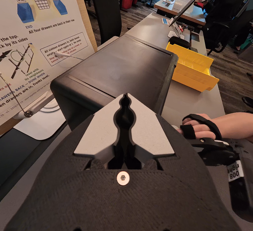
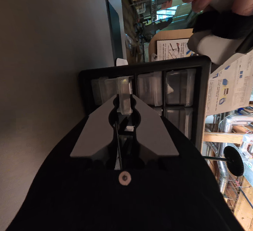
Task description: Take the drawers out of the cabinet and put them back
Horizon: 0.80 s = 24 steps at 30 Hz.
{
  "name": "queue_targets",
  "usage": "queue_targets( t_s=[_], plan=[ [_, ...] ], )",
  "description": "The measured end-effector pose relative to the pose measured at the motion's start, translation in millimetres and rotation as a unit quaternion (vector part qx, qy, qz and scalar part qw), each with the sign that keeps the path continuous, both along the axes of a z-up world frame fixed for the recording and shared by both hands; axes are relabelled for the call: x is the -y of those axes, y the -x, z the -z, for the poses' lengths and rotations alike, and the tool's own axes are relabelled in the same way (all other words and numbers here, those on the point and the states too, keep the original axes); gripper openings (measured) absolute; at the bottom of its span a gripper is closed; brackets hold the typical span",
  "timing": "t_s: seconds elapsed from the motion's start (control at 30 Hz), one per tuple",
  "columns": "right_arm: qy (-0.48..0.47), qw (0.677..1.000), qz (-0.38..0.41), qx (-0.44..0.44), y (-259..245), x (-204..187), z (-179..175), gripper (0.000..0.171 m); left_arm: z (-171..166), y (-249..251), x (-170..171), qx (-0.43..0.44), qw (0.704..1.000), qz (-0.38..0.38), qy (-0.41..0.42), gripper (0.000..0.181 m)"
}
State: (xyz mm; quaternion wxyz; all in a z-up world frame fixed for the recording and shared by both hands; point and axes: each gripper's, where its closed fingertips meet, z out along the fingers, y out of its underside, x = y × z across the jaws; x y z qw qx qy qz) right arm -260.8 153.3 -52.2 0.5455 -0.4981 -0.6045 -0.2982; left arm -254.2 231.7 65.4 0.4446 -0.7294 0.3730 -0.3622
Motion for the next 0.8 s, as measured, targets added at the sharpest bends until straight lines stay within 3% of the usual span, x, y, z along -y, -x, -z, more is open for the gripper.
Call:
queue_targets(
  t_s=[0.1, 0.27, 0.47, 0.6, 0.8],
  plan=[
    [0.024, 1.000, 0.002, -0.002, -0.5, 0.3, 0.0, 0.016, 0.0, 0.0, 0.0, 0.003, 1.000, 0.001, 0.002, 0.000],
    [0.049, 0.999, 0.012, 0.003, -2.4, -9.8, -6.3, 0.034, -0.1, -0.1, 0.3, 0.005, 1.000, 0.004, 0.002, 0.000],
    [0.148, 0.987, 0.030, 0.047, -3.5, -18.3, 13.9, 0.033, -0.1, -0.2, 0.3, 0.004, 1.000, 0.004, 0.003, 0.000],
    [0.195, 0.979, 0.036, 0.040, -0.9, -18.3, 18.9, 0.021, -0.2, -0.3, 0.3, 0.005, 1.000, 0.005, 0.004, 0.000],
    [0.244, 0.969, 0.040, 0.023, 0.6, -9.5, 18.6, 0.018, -0.2, -0.3, 0.3, 0.006, 1.000, 0.005, 0.005, 0.000]
  ],
)
